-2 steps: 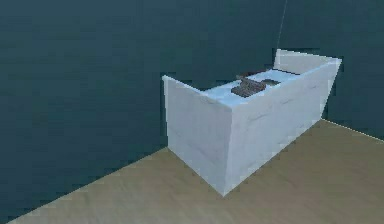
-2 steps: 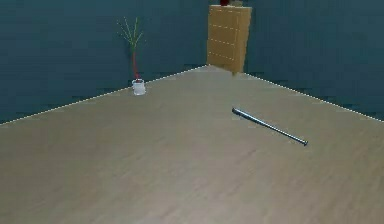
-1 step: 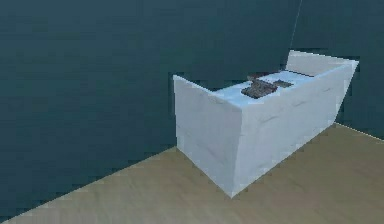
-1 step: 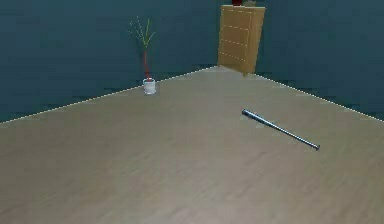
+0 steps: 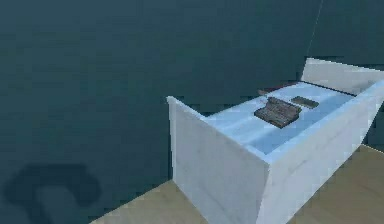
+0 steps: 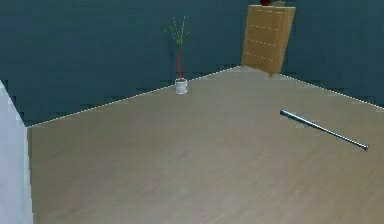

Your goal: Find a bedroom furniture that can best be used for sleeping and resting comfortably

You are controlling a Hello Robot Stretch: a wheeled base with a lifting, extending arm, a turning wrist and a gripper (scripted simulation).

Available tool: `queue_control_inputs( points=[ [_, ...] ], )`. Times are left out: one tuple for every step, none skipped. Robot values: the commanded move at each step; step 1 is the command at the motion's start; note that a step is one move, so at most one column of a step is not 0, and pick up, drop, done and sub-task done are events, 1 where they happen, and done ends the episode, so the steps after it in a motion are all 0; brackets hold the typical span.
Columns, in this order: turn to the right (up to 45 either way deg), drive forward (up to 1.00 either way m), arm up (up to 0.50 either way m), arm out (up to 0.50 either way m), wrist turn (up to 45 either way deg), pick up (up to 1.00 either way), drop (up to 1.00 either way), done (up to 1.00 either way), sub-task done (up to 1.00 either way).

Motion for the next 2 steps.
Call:
queue_control_inputs(
  points=[
    [27.0, 0.00, 0.00, 0.00, 0.0, 0.00, 0.00, 0.00, 0.00],
    [0.0, 0.00, 0.00, 0.00, 0.0, 0.00, 0.00, 1.00, 0.00]
  ],
)
